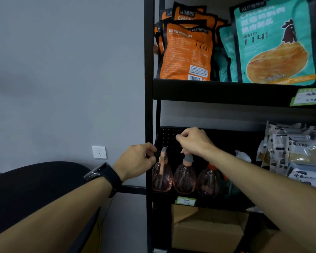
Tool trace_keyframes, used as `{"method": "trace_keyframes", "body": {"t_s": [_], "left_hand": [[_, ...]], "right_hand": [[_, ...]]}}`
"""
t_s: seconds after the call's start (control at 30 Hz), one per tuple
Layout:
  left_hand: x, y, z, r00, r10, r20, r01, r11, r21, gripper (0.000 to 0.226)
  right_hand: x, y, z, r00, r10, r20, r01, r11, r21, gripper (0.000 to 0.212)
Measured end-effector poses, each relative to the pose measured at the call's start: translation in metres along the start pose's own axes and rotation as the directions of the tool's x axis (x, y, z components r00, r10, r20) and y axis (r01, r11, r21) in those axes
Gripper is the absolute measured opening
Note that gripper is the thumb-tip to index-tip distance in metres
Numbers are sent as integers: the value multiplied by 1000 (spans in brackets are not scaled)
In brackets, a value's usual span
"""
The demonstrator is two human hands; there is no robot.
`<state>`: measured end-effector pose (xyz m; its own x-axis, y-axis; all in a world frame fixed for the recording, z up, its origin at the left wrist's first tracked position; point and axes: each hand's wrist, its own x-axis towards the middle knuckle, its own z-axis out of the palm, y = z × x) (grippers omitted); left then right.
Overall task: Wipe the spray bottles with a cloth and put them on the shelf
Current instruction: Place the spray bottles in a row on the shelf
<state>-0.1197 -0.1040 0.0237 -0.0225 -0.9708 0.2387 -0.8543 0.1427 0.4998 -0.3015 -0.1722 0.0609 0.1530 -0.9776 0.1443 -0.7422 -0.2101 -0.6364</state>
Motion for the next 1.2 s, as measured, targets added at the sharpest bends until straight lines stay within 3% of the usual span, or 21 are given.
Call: {"method": "trace_keyframes", "body": {"t_s": [0.2, 0.47, 0.7, 0.87, 1.2], "left_hand": [[6, 25, 4, 994, 109, -12, -108, 992, 61, 29], [19, 30, 20, 994, 84, 64, -96, 969, 226, 22], [27, 22, 31, 988, 145, -51, -128, 962, 240, 26], [31, 21, 35, 980, 172, -104, -145, 963, 225, 24], [33, 22, 39, 977, 190, -96, -157, 947, 280, 15]], "right_hand": [[8, 21, -29, 999, 34, 19, -33, 997, -64, 15], [6, 37, -22, 996, 11, 86, 0, 992, -129, 17], [14, 45, -4, 995, 5, 99, 11, 986, -164, 26], [18, 50, 3, 992, 14, 122, 7, 985, -174, 16], [24, 54, 11, 992, 30, 120, -12, 989, -149, 19]]}}
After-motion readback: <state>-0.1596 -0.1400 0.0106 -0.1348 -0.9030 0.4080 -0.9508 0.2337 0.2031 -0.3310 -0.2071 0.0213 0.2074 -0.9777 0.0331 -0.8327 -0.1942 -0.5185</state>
